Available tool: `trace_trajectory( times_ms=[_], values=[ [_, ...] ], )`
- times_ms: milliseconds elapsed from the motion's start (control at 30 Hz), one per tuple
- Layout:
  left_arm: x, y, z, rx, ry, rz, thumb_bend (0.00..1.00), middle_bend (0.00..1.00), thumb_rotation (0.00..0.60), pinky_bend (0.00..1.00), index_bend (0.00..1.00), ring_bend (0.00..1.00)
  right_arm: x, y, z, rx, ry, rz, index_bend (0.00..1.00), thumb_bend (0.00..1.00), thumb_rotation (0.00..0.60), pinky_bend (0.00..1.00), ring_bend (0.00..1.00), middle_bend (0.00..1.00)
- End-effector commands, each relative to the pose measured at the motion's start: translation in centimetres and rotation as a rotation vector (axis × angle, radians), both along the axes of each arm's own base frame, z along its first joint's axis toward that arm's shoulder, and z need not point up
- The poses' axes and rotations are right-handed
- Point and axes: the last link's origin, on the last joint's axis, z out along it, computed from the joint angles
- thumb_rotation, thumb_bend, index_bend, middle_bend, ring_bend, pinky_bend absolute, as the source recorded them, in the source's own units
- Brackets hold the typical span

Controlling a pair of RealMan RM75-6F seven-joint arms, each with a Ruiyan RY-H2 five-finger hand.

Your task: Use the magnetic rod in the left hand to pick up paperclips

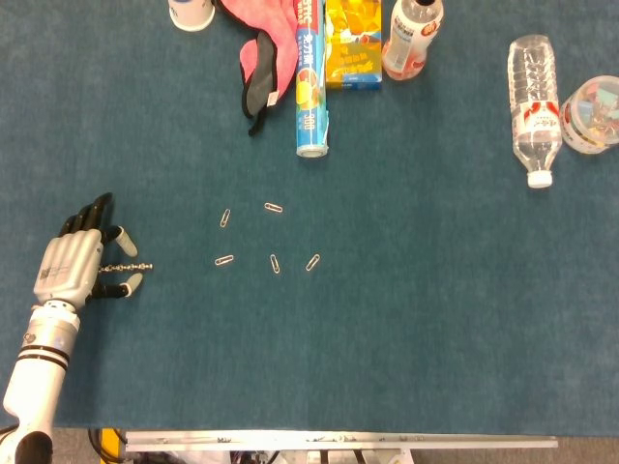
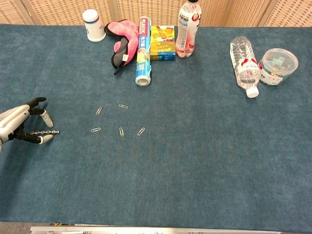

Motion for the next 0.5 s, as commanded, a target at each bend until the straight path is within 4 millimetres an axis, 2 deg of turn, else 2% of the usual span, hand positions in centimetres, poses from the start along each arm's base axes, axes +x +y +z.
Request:
trace_trajectory(
  times_ms=[33, 500],
  values=[
    [0.01, 0.01, -0.02, 0.0, 0.0, 0.0, 0.24, 0.0, 0.6, 0.08, 0.47, 0.0, -0.04, 0.01, -0.02, 0.001, 0.0, -0.001, 0.6, 0.31, 0.6, 0.54, 0.37, 0.45],
    [-0.08, -0.08, -0.13, -0.006, 0.005, 0.001, 0.26, 0.0, 0.6, 0.08, 0.48, 0.0, -0.09, 0.01, -0.03, -0.001, -0.001, -0.002, 0.6, 0.31, 0.6, 0.54, 0.37, 0.45]
  ],
)
